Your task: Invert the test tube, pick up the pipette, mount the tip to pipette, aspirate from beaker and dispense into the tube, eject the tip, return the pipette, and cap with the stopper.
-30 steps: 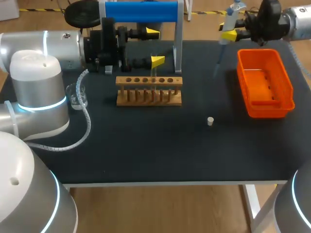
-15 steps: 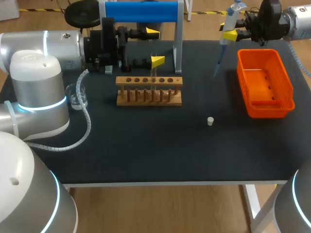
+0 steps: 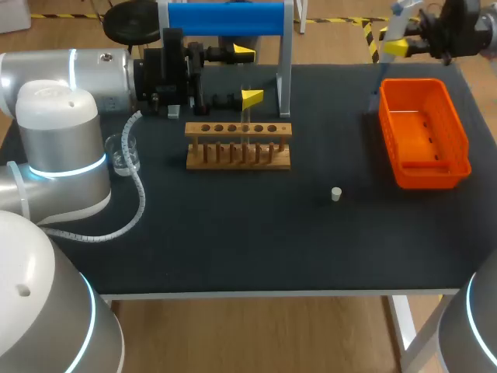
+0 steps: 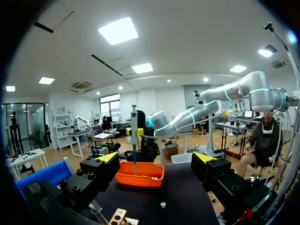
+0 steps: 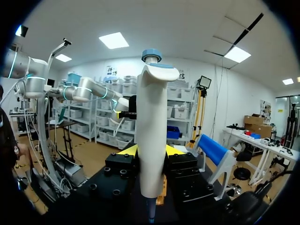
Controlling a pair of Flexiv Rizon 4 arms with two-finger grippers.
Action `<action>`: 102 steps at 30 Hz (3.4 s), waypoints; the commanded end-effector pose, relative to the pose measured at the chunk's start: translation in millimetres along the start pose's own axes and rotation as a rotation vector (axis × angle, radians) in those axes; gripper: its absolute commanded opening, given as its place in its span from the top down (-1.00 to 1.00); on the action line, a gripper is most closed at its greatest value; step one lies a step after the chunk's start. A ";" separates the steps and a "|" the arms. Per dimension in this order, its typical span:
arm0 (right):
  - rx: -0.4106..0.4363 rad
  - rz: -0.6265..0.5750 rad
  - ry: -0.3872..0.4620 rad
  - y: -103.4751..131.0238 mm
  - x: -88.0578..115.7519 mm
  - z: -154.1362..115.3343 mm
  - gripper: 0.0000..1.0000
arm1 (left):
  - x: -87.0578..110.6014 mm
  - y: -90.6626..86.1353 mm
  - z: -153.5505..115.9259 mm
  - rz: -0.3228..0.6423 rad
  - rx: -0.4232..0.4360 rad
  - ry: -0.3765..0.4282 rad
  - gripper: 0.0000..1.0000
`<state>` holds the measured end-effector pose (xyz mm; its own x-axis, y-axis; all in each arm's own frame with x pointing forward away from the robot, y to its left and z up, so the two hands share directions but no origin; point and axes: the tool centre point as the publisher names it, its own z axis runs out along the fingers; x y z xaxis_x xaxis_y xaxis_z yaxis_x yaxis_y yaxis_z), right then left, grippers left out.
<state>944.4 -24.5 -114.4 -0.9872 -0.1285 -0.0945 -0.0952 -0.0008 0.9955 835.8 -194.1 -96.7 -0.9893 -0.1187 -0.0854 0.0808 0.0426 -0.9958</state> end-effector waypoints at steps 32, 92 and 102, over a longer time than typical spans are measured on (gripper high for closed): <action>-0.048 0.010 0.042 -24.0 -0.6 -128.0 1.00 | -0.2 0.9 1.2 0.001 0.002 -0.002 -1.00; -0.017 0.024 0.015 -41.9 7.4 -146.1 1.00 | -5.2 -22.1 34.6 0.022 -0.035 -0.042 -1.00; -0.017 0.024 0.015 -41.9 7.4 -146.1 1.00 | -15.7 -47.5 109.2 -0.001 -0.090 -0.100 -1.00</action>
<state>958.6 -169.3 -155.1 -0.9877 -0.1398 -0.0704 -0.0688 -0.0160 0.9975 848.2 -251.1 -54.4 -0.9753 -0.2001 -0.0934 0.0724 0.1098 -0.9913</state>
